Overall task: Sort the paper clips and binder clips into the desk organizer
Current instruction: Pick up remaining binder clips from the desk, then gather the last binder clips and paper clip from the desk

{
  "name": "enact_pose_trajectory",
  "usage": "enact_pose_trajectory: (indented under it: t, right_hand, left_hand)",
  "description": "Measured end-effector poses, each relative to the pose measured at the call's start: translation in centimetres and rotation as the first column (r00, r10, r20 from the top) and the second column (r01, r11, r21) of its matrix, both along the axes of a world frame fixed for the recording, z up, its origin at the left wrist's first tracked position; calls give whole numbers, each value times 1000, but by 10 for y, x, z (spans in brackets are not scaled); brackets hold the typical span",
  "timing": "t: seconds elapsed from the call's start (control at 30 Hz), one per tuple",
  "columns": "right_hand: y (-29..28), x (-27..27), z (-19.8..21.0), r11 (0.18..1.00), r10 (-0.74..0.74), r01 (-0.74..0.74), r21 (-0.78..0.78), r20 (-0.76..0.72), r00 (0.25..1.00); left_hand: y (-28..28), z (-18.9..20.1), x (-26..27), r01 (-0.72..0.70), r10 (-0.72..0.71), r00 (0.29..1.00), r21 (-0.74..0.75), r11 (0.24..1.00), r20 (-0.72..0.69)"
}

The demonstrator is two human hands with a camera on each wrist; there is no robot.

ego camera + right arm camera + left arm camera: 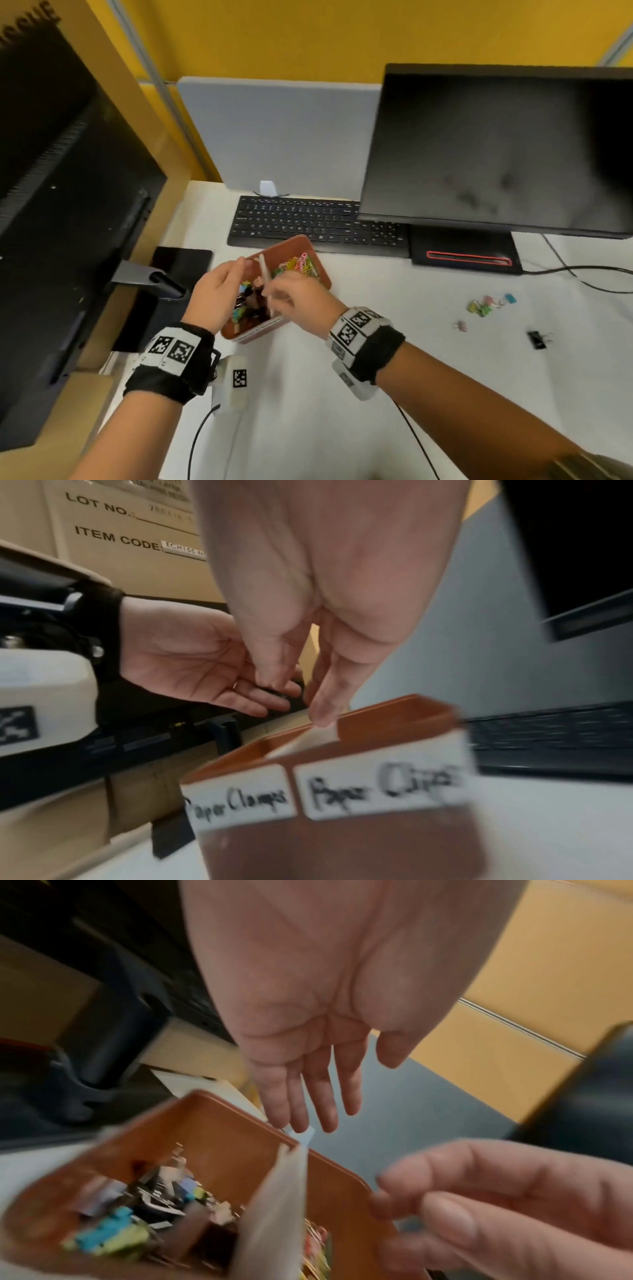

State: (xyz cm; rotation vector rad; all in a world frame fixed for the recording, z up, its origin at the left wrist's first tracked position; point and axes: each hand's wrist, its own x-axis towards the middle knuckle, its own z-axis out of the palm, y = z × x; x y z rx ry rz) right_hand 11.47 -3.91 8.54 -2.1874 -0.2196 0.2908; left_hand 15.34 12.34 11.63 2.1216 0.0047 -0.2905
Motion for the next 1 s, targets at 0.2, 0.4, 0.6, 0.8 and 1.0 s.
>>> enact_pose_trajectory:
  t: [0.2, 0.4, 0.6, 0.8, 1.0]
  right_hand:
    - [-144, -89, -21, 891, -287, 338, -304, 200, 937]
    - [-292, -180, -37, 524, -709, 615, -589, 99, 698]
    - [-347, -196, -66, 622, -732, 561, -546, -154, 663]
    - [-365, -201, -90, 696, -697, 567, -441, -224, 681]
    - [-377, -209, -97, 746, -656, 585, -319, -200, 728]
  left_hand:
    - [-105, -13, -28, 441, -458, 886, 166, 882, 78]
    - [-235, -59, -75, 684, -689, 725, 142, 716, -18]
    - [-317, -105, -107, 749, -735, 656, 265, 607, -170]
    - [-347, -128, -110, 739, -732, 653, 375, 560, -194]
    - [-348, -133, -107, 684, -689, 711, 361, 634, -138]
